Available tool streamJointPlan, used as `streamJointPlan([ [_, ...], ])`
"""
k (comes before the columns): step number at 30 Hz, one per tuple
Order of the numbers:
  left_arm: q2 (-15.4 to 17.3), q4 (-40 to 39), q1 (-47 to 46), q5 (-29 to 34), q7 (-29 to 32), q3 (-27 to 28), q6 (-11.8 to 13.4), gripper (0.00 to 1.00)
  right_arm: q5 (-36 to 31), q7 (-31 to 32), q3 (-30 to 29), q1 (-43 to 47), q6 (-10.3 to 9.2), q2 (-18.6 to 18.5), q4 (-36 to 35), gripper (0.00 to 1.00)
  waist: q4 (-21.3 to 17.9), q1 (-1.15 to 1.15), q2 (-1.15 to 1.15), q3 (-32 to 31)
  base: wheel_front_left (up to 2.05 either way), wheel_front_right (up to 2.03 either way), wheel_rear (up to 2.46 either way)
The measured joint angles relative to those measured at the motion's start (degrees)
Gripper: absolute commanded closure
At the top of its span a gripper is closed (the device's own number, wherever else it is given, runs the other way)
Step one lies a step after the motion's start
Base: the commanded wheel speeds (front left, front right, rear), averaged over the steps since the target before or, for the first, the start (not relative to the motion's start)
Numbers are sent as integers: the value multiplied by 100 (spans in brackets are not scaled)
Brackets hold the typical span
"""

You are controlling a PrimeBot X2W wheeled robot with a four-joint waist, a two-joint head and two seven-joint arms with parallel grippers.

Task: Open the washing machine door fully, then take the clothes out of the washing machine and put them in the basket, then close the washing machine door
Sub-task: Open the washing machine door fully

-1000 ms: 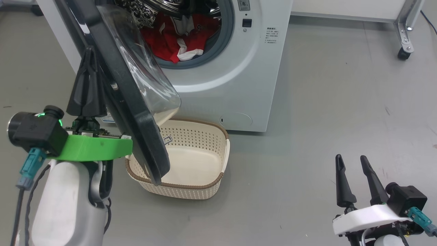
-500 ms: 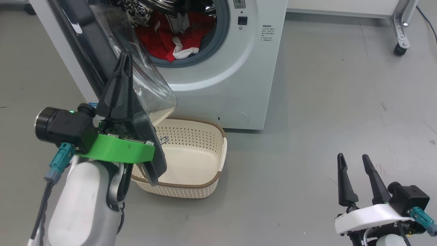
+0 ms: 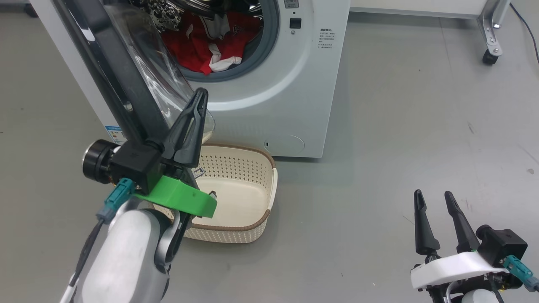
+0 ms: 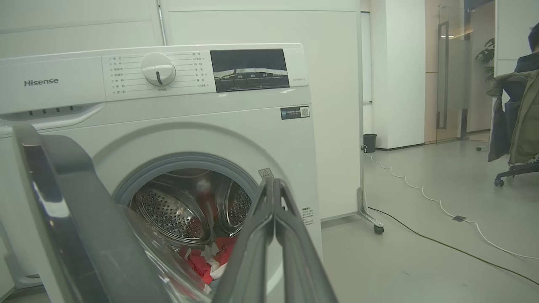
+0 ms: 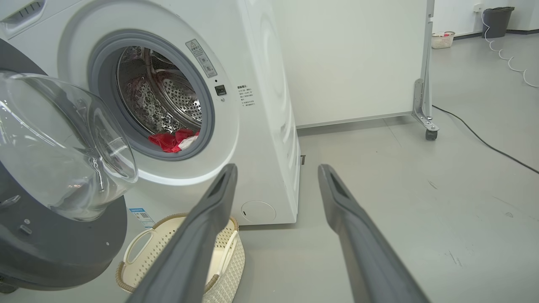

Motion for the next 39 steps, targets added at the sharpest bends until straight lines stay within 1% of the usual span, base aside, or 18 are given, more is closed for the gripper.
streamJointPlan([
  [4, 2, 107, 151, -30, 84, -149, -1, 100, -4, 0, -21, 0, 43, 24, 14, 0, -17, 0, 0, 12, 0, 0, 0],
  [11, 3, 399, 387, -129, 299, -341, -20, 100, -49, 0, -62, -1, 49, 43, 43, 0, -43, 0, 0, 31, 0, 0, 0],
  [15, 4, 608, 511, -171, 423, -385, -20, 100, -63, 0, -76, -1, 92, 52, 57, 0, -56, 0, 0, 40, 0, 0, 0],
  [22, 5, 939, 610, -271, 616, -375, 15, 100, -96, 0, -82, -1, 101, 78, 89, 0, -81, 0, 0, 61, 0, 0, 0],
  [25, 7, 1056, 621, -271, 652, -350, 102, 100, -97, 0, -88, -1, 146, 93, 99, 0, -98, 0, 0, 69, 0, 0, 0],
  [31, 7, 1249, 621, -271, 691, -199, 261, 100, -123, 0, -98, -1, 149, 127, 121, 0, -136, 0, 0, 89, 0, 0, 0],
  [34, 5, 1365, 620, -272, 692, -164, 269, 100, -138, 0, -97, -1, 151, 140, 143, 0, -156, 0, 0, 97, 0, 0, 0],
  [36, 5, 1413, 618, -272, 691, -149, 316, 100, -138, 0, -97, -1, 152, 153, 153, 0, -168, 0, 0, 102, 0, 0, 0],
  [39, 4, 1462, 613, -272, 679, -98, 366, 100, -141, 0, -97, -1, 201, 168, 174, 0, -182, 0, 0, 107, 0, 0, 0],
])
